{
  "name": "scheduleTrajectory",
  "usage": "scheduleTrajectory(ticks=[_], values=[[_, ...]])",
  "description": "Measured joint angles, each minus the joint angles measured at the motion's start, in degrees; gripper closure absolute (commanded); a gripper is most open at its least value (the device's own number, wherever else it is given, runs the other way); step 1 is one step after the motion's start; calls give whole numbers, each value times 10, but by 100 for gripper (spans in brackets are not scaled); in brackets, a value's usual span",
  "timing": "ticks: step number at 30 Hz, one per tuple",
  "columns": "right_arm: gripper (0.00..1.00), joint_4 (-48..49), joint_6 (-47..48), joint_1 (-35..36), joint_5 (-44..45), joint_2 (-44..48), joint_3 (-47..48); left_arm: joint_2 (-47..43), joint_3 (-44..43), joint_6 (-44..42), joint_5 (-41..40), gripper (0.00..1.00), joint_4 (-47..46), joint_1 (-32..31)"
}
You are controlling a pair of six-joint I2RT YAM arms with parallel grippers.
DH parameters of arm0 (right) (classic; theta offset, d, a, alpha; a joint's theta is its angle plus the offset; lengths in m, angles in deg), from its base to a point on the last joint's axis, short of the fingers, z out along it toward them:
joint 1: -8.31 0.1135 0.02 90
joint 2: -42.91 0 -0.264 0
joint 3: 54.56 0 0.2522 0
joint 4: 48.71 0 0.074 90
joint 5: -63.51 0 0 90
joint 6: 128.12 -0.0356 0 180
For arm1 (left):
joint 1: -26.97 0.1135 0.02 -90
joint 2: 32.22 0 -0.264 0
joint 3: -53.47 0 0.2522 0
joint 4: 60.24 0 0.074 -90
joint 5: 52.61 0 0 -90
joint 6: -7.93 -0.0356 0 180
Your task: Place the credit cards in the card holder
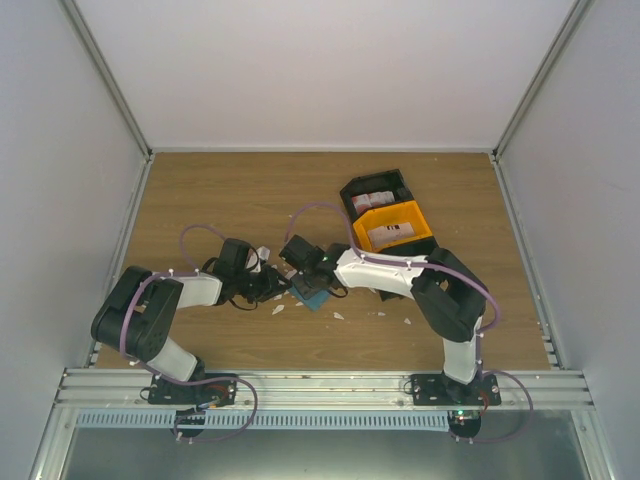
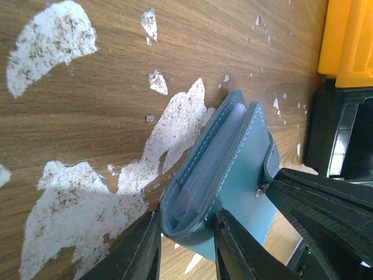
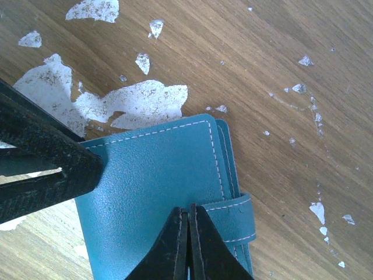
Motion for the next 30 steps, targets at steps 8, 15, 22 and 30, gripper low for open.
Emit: scheduleTrajectory(ticks=[8, 15, 22, 30], values=[[100, -1, 2, 8, 14, -3, 1, 1, 0, 0, 0, 72, 0, 0], [99, -1, 8, 19, 35, -7, 2, 5, 0, 0, 0, 74, -5, 0], [100, 1, 11, 24, 47, -8, -2, 9, -2, 0, 1, 75, -9, 0], [100, 12, 12, 35, 72, -8, -10, 12, -5, 0, 2, 75, -9, 0]])
